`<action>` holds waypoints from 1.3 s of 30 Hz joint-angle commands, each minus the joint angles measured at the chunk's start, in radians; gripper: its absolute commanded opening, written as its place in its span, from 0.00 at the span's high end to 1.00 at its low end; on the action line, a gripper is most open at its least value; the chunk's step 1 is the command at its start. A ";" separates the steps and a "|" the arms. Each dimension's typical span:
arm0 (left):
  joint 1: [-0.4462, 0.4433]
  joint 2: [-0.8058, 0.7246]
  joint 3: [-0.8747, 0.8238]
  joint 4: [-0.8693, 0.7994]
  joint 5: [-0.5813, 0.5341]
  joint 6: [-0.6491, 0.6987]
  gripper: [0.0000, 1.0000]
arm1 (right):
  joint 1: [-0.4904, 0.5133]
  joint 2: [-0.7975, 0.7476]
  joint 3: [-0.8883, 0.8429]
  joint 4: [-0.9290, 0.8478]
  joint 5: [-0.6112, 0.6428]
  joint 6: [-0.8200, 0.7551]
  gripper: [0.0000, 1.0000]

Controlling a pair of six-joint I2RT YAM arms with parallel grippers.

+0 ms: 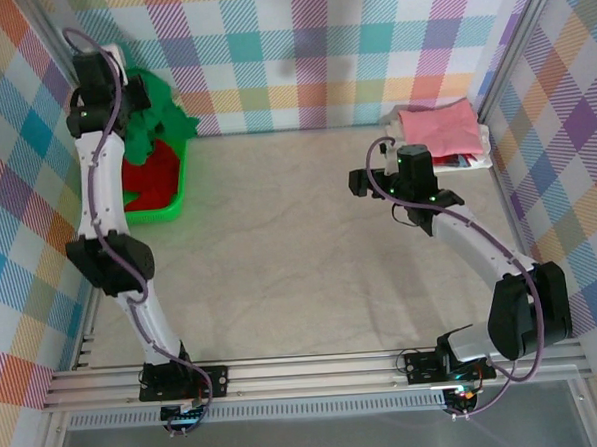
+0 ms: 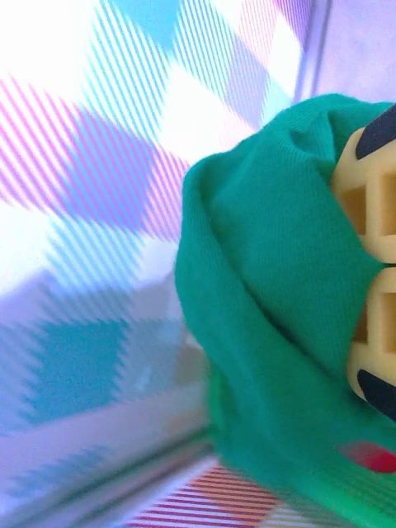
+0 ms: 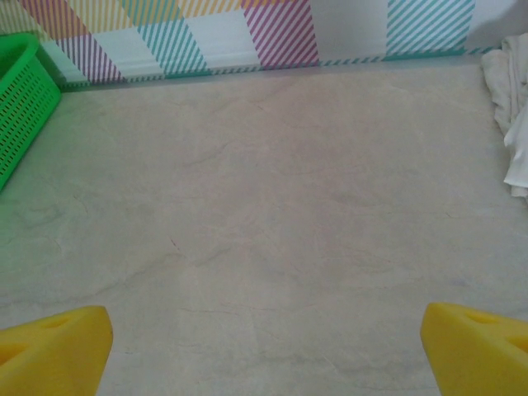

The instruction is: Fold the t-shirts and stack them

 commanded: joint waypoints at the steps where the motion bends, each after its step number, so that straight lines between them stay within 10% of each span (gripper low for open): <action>1: -0.077 -0.137 0.006 0.063 0.066 0.051 1.00 | 0.006 -0.011 0.050 0.041 0.005 -0.020 0.04; 10: -0.273 -0.283 0.050 -0.030 0.186 -0.030 1.00 | 0.006 -0.061 0.014 0.071 0.063 -0.031 0.03; 16: -0.461 -0.398 -0.204 -0.026 0.149 -0.066 1.00 | 0.006 -0.146 -0.061 0.112 0.153 -0.027 0.02; 22: -0.471 -0.248 -0.243 0.018 0.107 -0.074 0.98 | 0.006 -0.149 -0.080 0.134 0.214 -0.035 0.01; 25: -0.469 -0.029 -0.046 -0.070 0.150 -0.051 0.49 | 0.006 -0.111 -0.053 0.112 0.222 -0.008 0.01; 29: -0.469 0.157 0.244 -0.292 0.173 -0.061 0.23 | 0.006 -0.089 -0.027 0.067 0.170 0.023 0.02; 39: -0.473 -0.487 -1.053 0.299 -0.026 -0.157 0.30 | 0.022 0.039 -0.057 0.087 -0.193 0.042 0.17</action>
